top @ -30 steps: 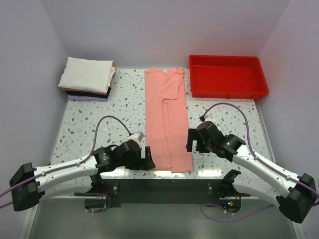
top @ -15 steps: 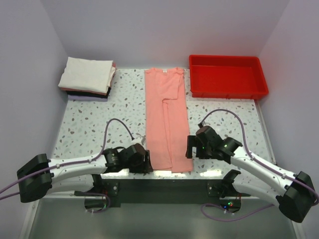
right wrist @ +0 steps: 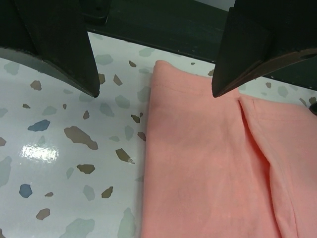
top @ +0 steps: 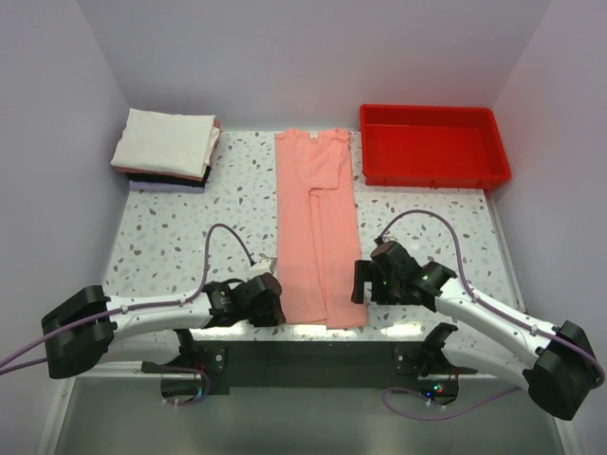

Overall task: Fold and stack the t-shirts
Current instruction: Fold the tshirt

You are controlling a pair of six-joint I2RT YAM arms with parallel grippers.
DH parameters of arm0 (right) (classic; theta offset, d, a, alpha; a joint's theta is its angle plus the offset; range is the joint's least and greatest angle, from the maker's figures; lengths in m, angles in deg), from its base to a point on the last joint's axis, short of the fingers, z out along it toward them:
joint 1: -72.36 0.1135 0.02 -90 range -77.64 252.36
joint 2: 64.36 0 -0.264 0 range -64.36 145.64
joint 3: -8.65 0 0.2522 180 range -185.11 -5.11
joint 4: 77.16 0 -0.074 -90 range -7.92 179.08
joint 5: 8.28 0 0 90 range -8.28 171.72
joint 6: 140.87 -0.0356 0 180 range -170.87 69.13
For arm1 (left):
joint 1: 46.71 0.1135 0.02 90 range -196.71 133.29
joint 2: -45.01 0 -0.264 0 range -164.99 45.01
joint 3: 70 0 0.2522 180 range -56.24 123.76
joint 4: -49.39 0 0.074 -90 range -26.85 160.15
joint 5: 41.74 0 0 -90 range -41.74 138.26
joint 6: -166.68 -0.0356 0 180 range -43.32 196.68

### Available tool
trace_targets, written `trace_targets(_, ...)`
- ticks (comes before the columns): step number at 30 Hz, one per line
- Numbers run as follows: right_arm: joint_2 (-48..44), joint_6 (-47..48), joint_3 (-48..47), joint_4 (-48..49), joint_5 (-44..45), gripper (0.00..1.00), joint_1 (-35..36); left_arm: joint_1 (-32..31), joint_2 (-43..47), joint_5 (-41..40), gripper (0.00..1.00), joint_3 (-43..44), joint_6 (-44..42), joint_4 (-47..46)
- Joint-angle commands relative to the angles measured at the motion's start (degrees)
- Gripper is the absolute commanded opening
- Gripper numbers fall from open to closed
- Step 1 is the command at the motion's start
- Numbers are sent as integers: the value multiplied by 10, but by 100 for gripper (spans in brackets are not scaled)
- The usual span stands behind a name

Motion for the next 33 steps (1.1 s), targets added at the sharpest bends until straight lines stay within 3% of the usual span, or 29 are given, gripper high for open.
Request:
trace_targets(1,6,-7,5,14,-14,99,-1,-2,-13,-21,25,17,2,-14)
trace_targets(4,6,-6,8,9,-24,98,-1,-2,-23,-20,13,24,-4,-16)
trace_targets(5,6,-7,12,8,-29,98,-2,-2,-28,-19,2,24,-5,-15)
trace_targets(6,7,-8,15,8,-31,98,-1,-2,-30,-17,0,25,-6,-16)
trace_targets(18,20,-37,57,41,-134,83,-1,-2,-13,7,0,4,10,-4)
trace_targets(24,42,-38,70,56,-155,68,-1,-2,4,7,0,-11,20,-2)
trace_targets(28,53,-39,69,67,-159,47,-1,-2,9,8,0,-15,21,0)
trace_targets(29,54,-43,69,67,-152,38,-1,-2,9,8,0,-16,22,0)
trace_targets(33,64,-45,74,77,-152,31,-1,-2,11,7,0,-20,23,-6)
